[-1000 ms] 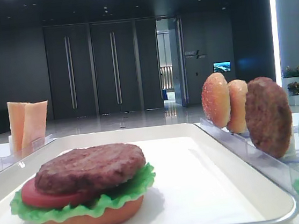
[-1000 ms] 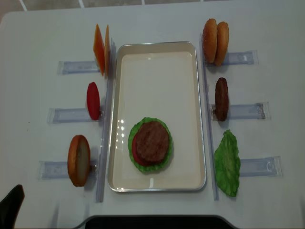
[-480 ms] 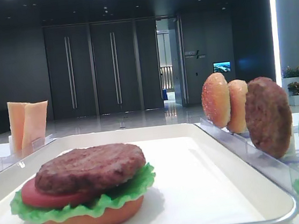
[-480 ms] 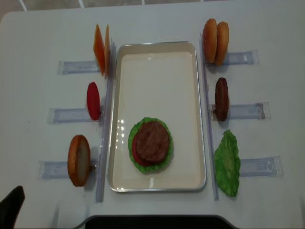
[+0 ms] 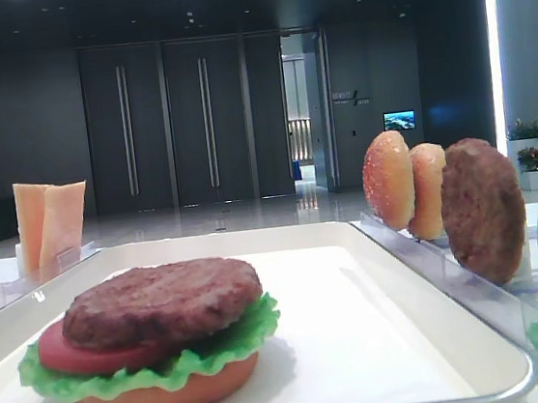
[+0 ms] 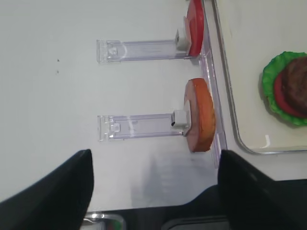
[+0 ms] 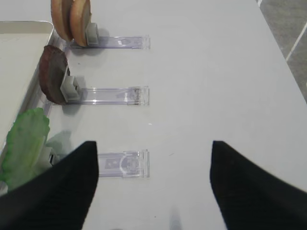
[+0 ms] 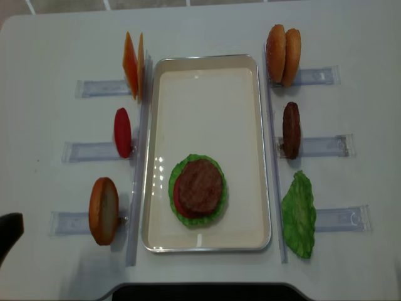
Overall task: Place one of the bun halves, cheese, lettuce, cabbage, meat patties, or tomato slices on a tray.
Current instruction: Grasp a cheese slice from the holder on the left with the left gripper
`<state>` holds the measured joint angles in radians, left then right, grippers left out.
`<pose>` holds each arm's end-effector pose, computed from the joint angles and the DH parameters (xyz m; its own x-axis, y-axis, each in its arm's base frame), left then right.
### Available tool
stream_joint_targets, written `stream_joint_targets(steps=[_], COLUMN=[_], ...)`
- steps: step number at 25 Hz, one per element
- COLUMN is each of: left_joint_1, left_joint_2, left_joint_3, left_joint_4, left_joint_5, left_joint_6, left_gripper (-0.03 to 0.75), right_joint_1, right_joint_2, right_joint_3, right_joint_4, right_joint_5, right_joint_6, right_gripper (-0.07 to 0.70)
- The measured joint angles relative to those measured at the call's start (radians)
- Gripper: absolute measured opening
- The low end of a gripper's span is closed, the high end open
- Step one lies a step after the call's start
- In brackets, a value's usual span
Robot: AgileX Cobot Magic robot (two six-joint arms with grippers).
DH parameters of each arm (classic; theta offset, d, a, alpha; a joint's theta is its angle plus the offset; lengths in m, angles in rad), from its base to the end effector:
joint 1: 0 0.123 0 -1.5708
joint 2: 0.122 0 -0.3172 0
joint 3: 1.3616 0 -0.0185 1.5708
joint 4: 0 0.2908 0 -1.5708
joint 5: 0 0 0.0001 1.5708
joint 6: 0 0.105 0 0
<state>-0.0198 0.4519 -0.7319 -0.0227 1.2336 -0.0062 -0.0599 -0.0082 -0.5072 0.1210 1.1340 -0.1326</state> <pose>0.0662 -0.0036 0.3368 -0.7622 0.0014 -0.6473 0.0232 0.9994 -0.0252 0.0047 0.0112 0.2864 -0.4989 -0.0509 -0.8652 -0.0755 0.9970 -0.0151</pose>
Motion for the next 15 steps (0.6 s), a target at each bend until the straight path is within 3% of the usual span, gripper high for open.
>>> stream_joint_targets(steps=[15], left_joint_1=[0.0], left_joint_2=[0.646], left_joint_3=[-0.392], left_joint_4=[0.038], left_joint_5=[0.011], left_joint_6=[0.0], left_gripper=[0.608], right_joint_1=[0.0], right_joint_2=[0.0], right_joint_3=[0.0], right_joint_4=[0.0], right_joint_5=[0.0], right_joint_6=[0.0], right_gripper=[0.472])
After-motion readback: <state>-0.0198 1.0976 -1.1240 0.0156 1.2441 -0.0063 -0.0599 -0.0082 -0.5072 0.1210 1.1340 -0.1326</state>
